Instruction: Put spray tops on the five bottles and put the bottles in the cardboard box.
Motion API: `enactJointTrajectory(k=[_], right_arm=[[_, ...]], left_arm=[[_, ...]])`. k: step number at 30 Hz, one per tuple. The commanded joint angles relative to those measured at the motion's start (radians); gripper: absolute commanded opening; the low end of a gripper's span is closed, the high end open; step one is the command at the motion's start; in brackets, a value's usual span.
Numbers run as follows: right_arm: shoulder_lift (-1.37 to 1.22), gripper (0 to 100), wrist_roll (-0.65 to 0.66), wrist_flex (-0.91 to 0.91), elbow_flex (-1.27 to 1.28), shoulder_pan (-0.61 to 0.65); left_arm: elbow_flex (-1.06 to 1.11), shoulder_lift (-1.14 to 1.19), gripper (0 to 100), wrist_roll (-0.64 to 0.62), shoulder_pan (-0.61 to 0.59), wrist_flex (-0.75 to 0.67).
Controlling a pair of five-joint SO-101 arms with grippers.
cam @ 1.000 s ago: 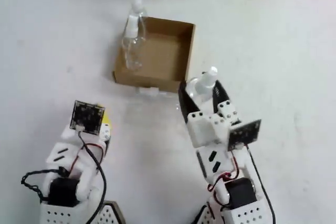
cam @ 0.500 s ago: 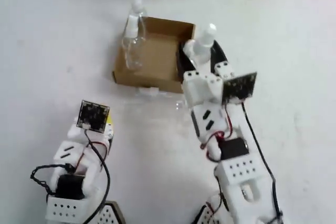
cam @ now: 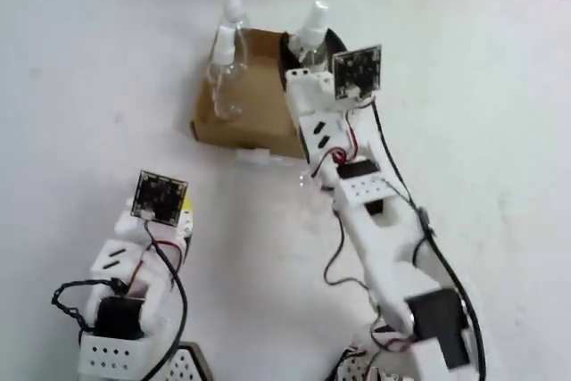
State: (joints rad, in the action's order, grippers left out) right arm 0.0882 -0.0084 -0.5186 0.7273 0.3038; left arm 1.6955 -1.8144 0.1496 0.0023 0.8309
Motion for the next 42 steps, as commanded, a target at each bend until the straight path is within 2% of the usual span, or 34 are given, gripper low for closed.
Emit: enactJointTrajectory(k=[1, 11, 25, 37, 42], right_arm=[[-0.108, 1.5, 0.000, -0.067, -0.129, -0.016], [-0.417, 1.5, -0.006, -0.088, -0.361, -0.070], [-0.780, 1.5, -0.002, -0.084, -0.735, -0.082], [-0.877, 1.5, 0.000, -0.077, -0.818, -0.097], [-0.877, 1.5, 0.000, -0.007, -0.819, -0.096]], left_arm=[[-0.003, -0.008, 2, 0.009, -0.012, -0.011], [-0.003, -0.008, 2, 0.009, -0.012, -0.012], [-0.003, -0.008, 2, 0.011, -0.010, -0.017], [-0.003, -0.008, 2, 0.011, -0.008, -0.017], [-0.003, -0.008, 2, 0.011, -0.010, -0.017]])
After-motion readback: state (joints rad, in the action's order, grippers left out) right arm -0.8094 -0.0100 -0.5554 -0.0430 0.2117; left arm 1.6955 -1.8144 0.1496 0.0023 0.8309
